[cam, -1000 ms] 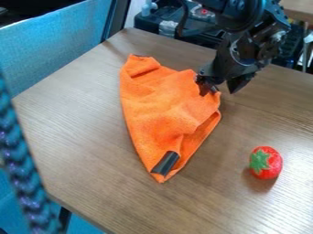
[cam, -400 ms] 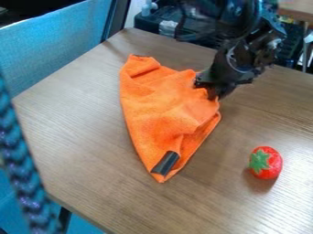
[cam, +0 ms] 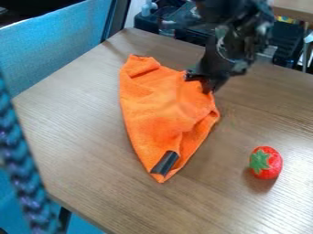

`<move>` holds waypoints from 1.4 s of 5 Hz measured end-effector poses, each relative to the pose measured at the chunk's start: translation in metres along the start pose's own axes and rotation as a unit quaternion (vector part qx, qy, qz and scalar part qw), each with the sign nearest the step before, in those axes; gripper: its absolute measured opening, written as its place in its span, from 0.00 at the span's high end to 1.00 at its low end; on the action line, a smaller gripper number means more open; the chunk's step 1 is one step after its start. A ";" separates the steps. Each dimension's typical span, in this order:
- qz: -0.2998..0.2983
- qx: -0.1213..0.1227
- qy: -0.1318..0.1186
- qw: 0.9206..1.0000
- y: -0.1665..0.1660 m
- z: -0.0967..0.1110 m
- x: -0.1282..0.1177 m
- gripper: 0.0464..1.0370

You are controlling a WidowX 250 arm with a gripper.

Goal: Unfold the cloth from right to left

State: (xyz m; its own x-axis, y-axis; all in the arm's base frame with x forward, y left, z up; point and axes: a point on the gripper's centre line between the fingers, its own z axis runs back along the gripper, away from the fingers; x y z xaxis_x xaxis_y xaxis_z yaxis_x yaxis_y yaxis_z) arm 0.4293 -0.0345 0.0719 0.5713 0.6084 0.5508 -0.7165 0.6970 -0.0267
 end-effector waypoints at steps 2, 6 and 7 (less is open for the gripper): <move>0.013 -0.030 0.005 0.999 0.028 0.023 0.016 0.99; -0.025 -0.040 0.032 0.998 0.141 0.025 0.016 0.99; -0.035 -0.054 0.038 0.997 0.165 0.032 0.020 0.99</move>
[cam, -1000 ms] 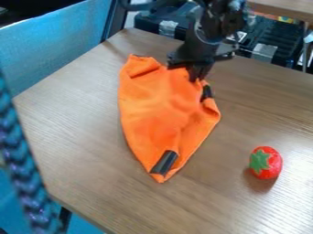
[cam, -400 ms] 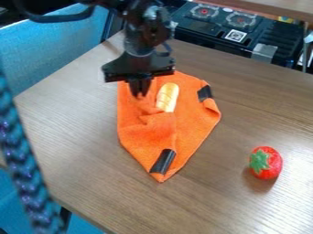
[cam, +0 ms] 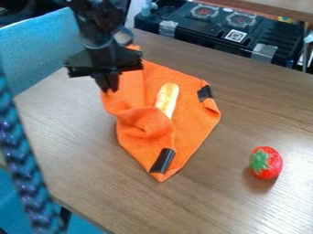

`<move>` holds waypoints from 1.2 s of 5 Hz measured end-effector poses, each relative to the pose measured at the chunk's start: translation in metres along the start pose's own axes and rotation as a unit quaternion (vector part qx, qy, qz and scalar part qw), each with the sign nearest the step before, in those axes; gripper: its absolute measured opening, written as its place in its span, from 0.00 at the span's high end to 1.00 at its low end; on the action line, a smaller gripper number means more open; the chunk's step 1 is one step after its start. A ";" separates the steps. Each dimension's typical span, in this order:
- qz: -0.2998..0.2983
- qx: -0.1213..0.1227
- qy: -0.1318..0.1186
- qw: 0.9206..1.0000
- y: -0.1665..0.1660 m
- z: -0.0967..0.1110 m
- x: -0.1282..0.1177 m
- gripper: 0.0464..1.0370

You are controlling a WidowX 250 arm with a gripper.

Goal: Unfold the cloth from right to left

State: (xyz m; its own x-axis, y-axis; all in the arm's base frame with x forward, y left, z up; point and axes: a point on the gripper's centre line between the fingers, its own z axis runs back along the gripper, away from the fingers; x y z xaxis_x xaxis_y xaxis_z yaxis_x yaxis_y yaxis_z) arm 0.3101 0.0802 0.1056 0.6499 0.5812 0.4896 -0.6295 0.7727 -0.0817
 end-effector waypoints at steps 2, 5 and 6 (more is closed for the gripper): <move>-0.017 0.014 0.036 0.999 0.043 -0.001 -0.006 0.99; -0.040 0.035 0.132 0.990 0.077 0.021 0.003 0.99; -0.064 0.077 0.162 0.982 0.087 0.016 0.007 0.99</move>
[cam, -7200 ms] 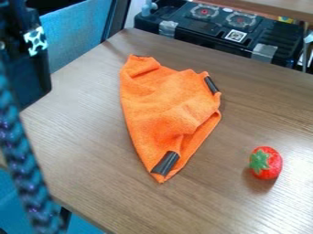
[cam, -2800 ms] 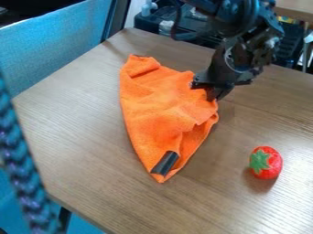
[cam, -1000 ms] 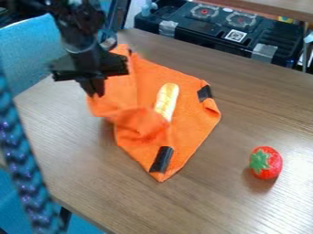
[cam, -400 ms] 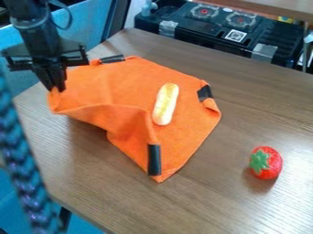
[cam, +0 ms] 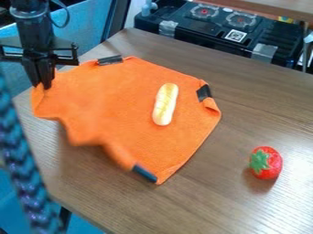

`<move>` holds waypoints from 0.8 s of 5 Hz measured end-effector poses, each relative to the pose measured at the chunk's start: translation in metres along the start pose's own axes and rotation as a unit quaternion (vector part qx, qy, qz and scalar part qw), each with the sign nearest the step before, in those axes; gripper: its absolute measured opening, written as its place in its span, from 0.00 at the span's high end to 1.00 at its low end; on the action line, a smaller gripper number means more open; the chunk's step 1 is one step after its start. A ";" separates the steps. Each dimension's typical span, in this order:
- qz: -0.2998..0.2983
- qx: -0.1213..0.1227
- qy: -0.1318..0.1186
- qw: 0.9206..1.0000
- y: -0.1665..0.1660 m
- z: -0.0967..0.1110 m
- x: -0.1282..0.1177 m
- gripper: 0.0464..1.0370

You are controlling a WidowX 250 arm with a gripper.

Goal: Unfold the cloth from right to left

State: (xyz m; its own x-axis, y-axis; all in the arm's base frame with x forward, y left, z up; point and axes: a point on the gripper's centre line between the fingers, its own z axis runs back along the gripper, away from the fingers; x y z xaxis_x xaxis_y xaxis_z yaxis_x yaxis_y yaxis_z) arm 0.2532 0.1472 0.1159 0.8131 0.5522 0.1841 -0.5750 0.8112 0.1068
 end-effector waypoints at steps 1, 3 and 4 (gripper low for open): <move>-0.028 0.037 0.026 0.999 0.001 -0.008 0.003 0.99; -0.017 0.071 0.047 0.996 0.011 -0.012 0.000 0.97; 0.008 0.076 0.032 0.997 0.013 -0.014 -0.004 0.84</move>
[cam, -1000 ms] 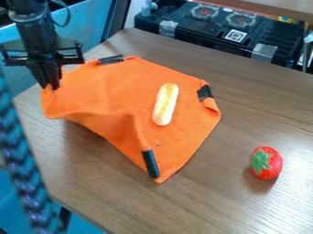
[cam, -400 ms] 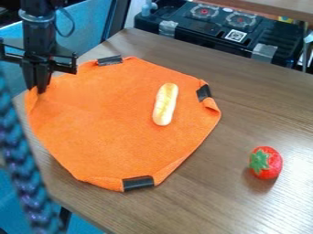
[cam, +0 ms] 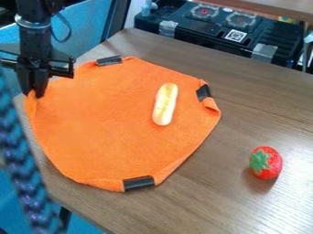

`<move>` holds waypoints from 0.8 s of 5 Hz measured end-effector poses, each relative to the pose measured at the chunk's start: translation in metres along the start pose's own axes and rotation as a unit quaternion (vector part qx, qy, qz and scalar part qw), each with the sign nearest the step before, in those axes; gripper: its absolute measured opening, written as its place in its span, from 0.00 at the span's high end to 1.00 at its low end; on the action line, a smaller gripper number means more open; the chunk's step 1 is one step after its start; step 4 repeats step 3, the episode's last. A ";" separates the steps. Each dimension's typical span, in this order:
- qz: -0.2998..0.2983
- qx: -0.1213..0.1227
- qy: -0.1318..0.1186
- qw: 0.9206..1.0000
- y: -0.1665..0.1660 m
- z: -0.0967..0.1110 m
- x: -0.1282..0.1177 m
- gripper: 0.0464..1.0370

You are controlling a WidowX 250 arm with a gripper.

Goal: Unfold the cloth from right to left

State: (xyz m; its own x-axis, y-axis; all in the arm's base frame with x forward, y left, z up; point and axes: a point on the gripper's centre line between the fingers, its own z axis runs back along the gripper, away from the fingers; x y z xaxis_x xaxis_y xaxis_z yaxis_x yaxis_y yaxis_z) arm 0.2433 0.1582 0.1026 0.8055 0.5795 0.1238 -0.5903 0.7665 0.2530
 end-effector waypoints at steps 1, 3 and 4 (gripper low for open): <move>0.064 0.006 -0.023 0.998 0.007 0.000 -0.003 0.58; 0.097 -0.003 -0.048 0.994 0.008 0.016 -0.005 0.04; 0.097 -0.003 -0.048 0.994 0.008 0.016 -0.005 0.04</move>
